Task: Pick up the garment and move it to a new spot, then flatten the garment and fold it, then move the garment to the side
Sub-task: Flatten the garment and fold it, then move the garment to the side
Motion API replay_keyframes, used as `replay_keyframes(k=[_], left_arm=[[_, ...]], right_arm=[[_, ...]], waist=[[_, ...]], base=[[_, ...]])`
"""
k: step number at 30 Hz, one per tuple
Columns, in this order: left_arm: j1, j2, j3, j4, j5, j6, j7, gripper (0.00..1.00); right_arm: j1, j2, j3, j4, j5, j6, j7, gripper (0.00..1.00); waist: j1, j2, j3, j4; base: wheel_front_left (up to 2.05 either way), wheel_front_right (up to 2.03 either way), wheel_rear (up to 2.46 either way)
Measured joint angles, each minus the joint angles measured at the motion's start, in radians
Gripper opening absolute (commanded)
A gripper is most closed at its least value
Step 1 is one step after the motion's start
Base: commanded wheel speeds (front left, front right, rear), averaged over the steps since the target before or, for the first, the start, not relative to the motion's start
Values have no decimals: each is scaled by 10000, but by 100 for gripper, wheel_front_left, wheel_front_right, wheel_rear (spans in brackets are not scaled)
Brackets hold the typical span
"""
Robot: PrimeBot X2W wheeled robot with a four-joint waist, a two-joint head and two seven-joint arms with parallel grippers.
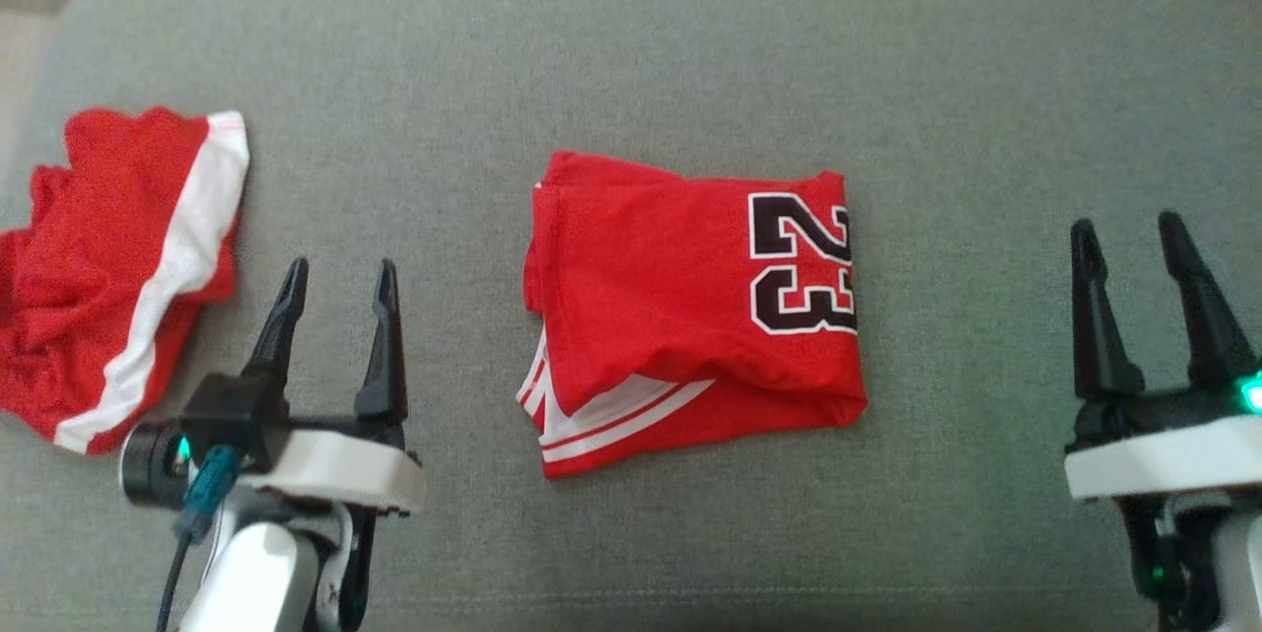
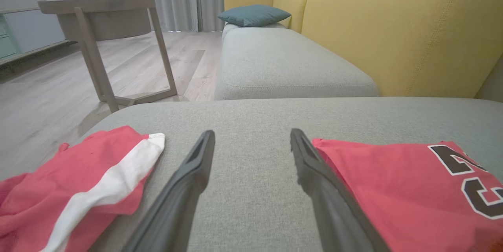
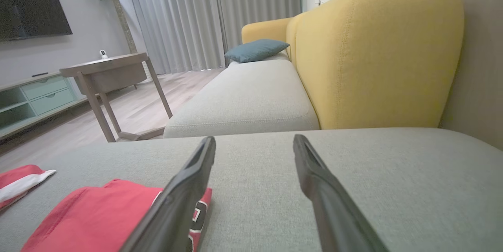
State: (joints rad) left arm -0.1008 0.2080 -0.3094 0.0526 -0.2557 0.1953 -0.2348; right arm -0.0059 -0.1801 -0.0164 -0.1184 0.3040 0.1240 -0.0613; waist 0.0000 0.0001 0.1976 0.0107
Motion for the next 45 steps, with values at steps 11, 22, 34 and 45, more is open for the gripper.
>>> replay_keyframes(k=[11, 22, 34, 45], left_arm=[[952, 326, -23, -389, -10, 174, 502, 100], [1220, 389, -81, -625, -96, 291, 688, 100], [1363, 449, -96, -512, -215, 336, 702, 100], [1358, 460, -180, -485, -215, 337, 662, 100]], right_arm=[[1015, 464, -213, -284, -165, 0, 445, 100], [1304, 589, -242, -334, -249, 0, 619, 100], [1399, 685, -265, -368, -251, 0, 708, 100], [1400, 702, -303, -362, -251, 0, 765, 100]], waist=[[0, 0, -980, -86], [0, 0, -1263, -157], [0, 0, -1329, -221], [0, 0, -1262, -203]], base=[[0, 0, 0], [0, 0, 0], [0, 0, 0], [0, 0, 0]])
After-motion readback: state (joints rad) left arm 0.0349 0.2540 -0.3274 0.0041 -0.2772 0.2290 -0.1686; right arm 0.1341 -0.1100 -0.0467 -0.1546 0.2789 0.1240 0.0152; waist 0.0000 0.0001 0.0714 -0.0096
